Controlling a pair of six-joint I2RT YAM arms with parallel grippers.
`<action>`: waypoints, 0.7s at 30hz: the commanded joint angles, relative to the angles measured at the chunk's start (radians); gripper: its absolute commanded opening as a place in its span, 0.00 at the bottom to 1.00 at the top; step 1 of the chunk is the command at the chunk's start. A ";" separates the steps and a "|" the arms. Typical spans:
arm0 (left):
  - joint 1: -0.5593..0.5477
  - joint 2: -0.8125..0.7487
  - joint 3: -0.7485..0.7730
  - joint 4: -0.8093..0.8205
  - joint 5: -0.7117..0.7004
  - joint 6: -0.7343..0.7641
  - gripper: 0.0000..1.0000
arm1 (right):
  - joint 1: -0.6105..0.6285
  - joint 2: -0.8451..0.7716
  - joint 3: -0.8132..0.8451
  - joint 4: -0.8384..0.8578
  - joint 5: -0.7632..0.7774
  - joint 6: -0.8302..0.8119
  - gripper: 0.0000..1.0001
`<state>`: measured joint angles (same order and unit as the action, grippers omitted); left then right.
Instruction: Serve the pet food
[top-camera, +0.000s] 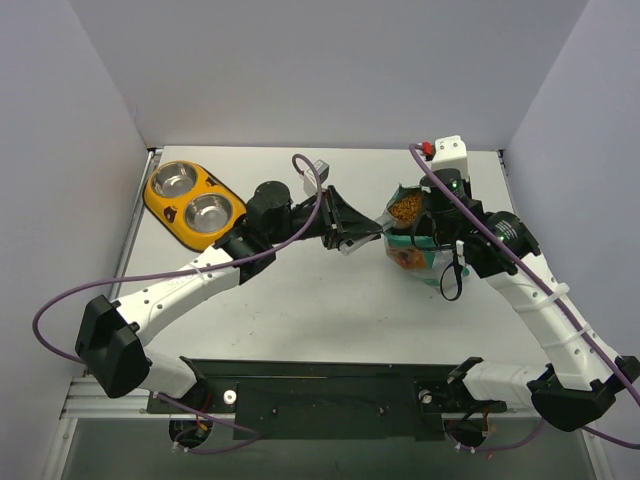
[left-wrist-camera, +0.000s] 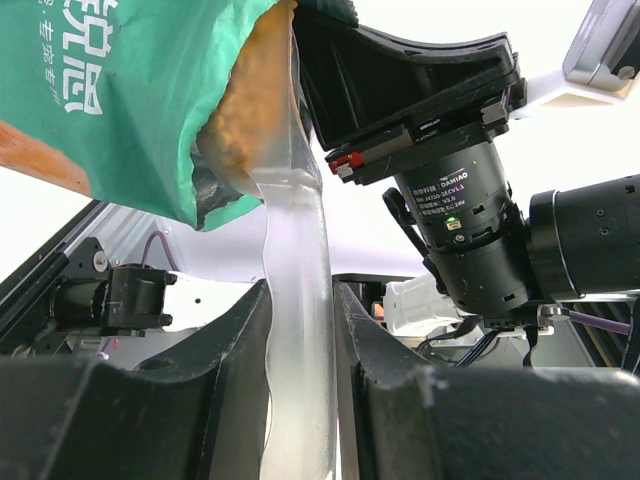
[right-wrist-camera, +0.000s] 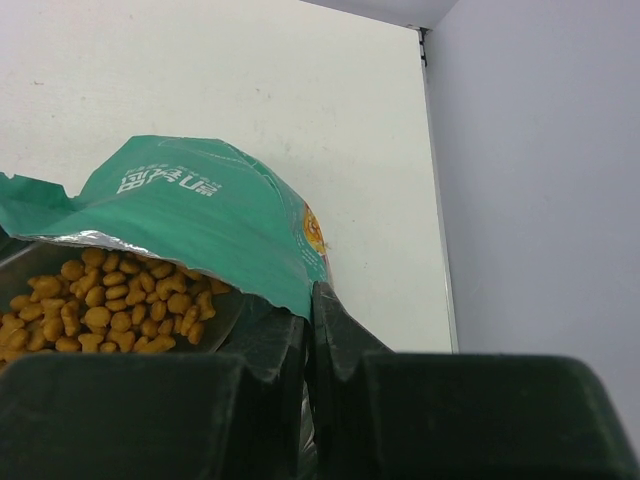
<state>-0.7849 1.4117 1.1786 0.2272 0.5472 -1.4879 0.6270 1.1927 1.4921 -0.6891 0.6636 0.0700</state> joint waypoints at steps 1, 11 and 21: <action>0.009 -0.030 0.030 0.109 -0.047 -0.003 0.00 | -0.010 -0.025 0.050 -0.064 0.088 -0.003 0.00; 0.033 -0.077 -0.036 0.005 0.006 0.006 0.00 | -0.053 -0.036 0.039 -0.063 0.093 -0.016 0.00; 0.045 -0.094 -0.007 -0.006 0.071 0.044 0.00 | -0.082 -0.035 0.030 -0.059 0.071 0.004 0.00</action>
<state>-0.7582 1.3651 1.1324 0.1921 0.6056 -1.4822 0.5755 1.1927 1.4963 -0.6941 0.6411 0.0734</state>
